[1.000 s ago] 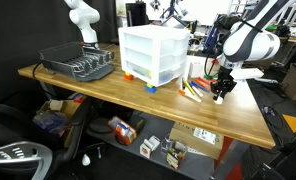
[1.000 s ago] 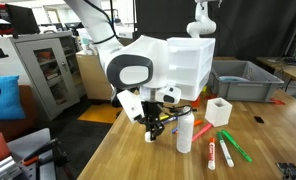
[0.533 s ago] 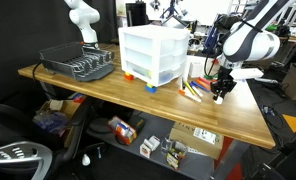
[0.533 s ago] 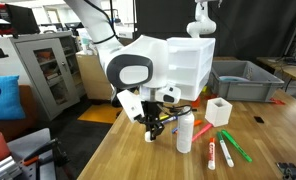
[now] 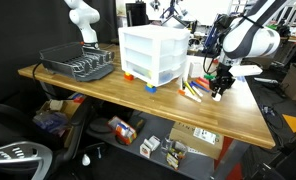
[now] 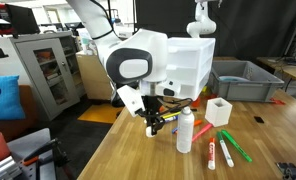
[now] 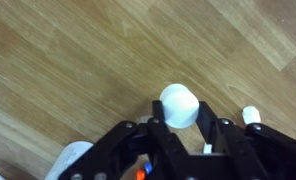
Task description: Pick up the lid from the table and close the bottle
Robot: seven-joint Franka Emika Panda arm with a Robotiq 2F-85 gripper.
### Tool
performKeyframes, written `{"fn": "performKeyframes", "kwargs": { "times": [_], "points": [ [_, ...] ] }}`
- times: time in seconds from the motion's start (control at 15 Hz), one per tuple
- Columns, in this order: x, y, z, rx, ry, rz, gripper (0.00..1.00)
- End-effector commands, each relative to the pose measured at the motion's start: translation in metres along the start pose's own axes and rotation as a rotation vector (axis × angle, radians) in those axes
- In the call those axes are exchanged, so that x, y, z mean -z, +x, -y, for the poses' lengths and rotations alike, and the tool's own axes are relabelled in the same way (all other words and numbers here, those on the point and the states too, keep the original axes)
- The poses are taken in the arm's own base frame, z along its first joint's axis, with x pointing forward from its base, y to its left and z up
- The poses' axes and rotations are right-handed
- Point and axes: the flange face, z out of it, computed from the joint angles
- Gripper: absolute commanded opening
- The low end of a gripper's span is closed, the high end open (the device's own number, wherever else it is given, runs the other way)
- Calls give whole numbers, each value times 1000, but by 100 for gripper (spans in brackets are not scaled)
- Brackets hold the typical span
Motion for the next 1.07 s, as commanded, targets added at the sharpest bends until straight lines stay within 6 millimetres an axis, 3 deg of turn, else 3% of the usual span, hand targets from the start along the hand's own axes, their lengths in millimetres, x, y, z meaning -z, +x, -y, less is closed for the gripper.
{"fn": "performKeyframes", "kwargs": {
  "times": [0.0,0.07,0.13,0.27,0.33,0.4,0.53,0.67,1.0],
  "points": [
    [15,-5,1,17,-10,13,45],
    [20,-5,1,18,-14,15,52],
    [25,-5,2,20,-18,16,50],
    [38,-4,1,25,-30,23,60],
    [45,-3,0,27,-34,25,59],
    [52,-2,-1,28,-36,28,81],
    [59,-2,-2,35,-31,38,85],
    [56,-1,0,42,-22,47,98],
    [27,-1,2,56,-7,54,100]
  ]
}}
